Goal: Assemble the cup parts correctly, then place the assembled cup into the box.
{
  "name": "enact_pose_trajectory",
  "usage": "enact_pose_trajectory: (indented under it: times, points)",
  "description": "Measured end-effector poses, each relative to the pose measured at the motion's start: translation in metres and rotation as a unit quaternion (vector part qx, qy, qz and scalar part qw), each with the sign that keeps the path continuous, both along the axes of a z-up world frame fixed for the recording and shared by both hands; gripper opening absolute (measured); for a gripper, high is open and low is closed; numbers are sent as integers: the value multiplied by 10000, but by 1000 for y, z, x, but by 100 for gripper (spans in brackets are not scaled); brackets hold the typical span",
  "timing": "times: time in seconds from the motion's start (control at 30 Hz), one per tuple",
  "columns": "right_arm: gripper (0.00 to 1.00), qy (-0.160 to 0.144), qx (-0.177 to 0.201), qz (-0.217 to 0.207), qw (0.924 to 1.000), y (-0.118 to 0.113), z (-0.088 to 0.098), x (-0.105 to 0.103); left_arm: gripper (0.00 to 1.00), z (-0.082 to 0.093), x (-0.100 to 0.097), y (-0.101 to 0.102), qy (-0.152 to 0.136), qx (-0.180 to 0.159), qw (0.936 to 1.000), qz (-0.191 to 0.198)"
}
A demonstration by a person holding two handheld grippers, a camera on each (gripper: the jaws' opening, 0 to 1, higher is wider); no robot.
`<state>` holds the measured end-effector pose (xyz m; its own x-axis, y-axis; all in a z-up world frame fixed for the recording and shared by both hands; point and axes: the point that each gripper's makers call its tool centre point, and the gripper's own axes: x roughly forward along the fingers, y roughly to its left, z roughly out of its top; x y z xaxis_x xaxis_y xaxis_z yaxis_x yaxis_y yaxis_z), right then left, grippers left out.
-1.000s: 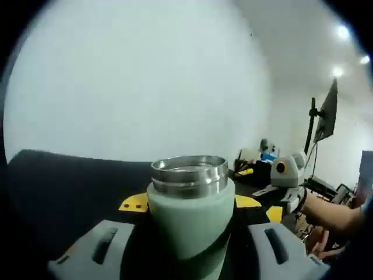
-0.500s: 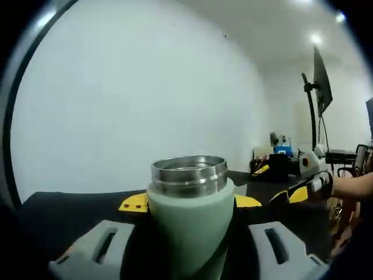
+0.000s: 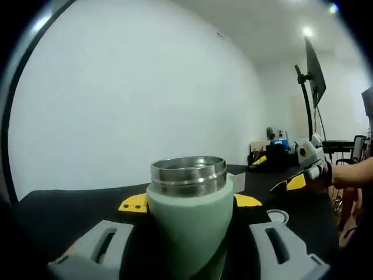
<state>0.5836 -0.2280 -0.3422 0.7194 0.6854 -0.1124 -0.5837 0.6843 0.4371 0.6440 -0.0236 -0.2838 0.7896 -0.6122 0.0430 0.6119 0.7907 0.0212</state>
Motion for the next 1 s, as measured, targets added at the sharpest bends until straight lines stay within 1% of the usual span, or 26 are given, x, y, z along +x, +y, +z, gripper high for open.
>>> enact_pose_trajectory:
  times: [0.07, 0.1, 0.13, 0.2, 0.27, 0.33, 0.4, 0.47, 0.5, 0.53, 0.57, 0.6, 0.63, 0.67, 0.7, 0.73, 0.77, 0.83, 0.87, 0.9, 0.93, 0.97, 1.0]
  points:
    - [37, -153, -234, 10, 9996, 4, 0, 4, 46, -1, -4, -3, 191, -128, 9996, -156]
    - [36, -178, -321, 2, 9993, 5, -1, 8, 48, 0, -5, -3, 151, -129, 9996, -199]
    - [36, -194, -439, 23, 9988, 7, -2, 11, 50, -1, -7, -4, 185, -140, 9994, -240]
    - [36, -220, -586, 22, 9980, 12, -2, 17, 58, -3, -10, -6, 173, -56, 9991, -381]
    - [36, -284, -810, 37, 9963, 18, -2, 24, 61, -4, -11, -2, 191, 0, 9991, -387]
    - [36, -390, -1153, 92, 9925, 25, -2, 35, 64, -1, -14, 2, 196, -101, 9988, -435]
    - [37, -571, -1497, 214, 9869, 34, -4, 44, 66, 3, -17, 7, 202, -146, 9985, -478]
    - [37, -638, -1731, 374, 9821, 44, -7, 52, 69, 5, -21, 13, 247, -142, 9982, -530]
    - [37, -754, -1785, 508, 9797, 50, -7, 58, 70, 5, -23, 16, 280, -137, 9980, -554]
    - [39, -743, -1716, 670, 9801, 58, -7, 60, 70, 4, -27, 18, 343, -119, 9976, -598]
    - [41, -766, -1577, 837, 9809, 66, -4, 63, 71, 1, -34, 20, 488, -156, 9963, -686]
    - [43, -759, -1550, 909, 9808, 71, -4, 68, 73, 2, -39, 23, 639, -279, 9948, -741]
    - [44, -769, -1582, 886, 9804, 74, -3, 74, 75, 4, -44, 29, 646, -326, 9943, -781]
    - [44, -793, -1690, 896, 9783, 78, -5, 80, 76, 5, -48, 34, 655, -332, 9941, -792]
    - [43, -857, -1949, 986, 9721, 82, -10, 83, 75, 5, -53, 38, 681, -338, 9939, -795]
    - [43, -856, -2108, 1043, 9682, 86, -15, 88, 75, 5, -58, 42, 686, -317, 9940, -795]
    - [43, -759, -2235, 1114, 9653, 90, -21, 91, 74, 6, -62, 46, 684, -294, 9941, -795]
    - [44, -849, -2256, 1447, 9596, 106, -25, 91, 74, 6, -71, 52, 674, -257, 9944, -771]
    - [46, -834, -2215, 1571, 9588, 112, -26, 90, 74, 6, -75, 55, 662, -238, 9945, -772]
    - [46, -782, -2223, 1523, 9598, 114, -28, 96, 73, 6, -78, 57, 656, -207, 9947, -766]
    - [45, -783, -2266, 1517, 9589, 116, -30, 99, 73, 5, -80, 60, 644, -166, 9950, -743]
    - [44, -855, -2353, 1464, 9570, 118, -31, 103, 72, 4, -82, 61, 639, -149, 9952, -733]
    - [41, -858, -2475, 1363, 9554, 116, -34, 108, 72, 3, -83, 63, 645, -128, 9951, -733]
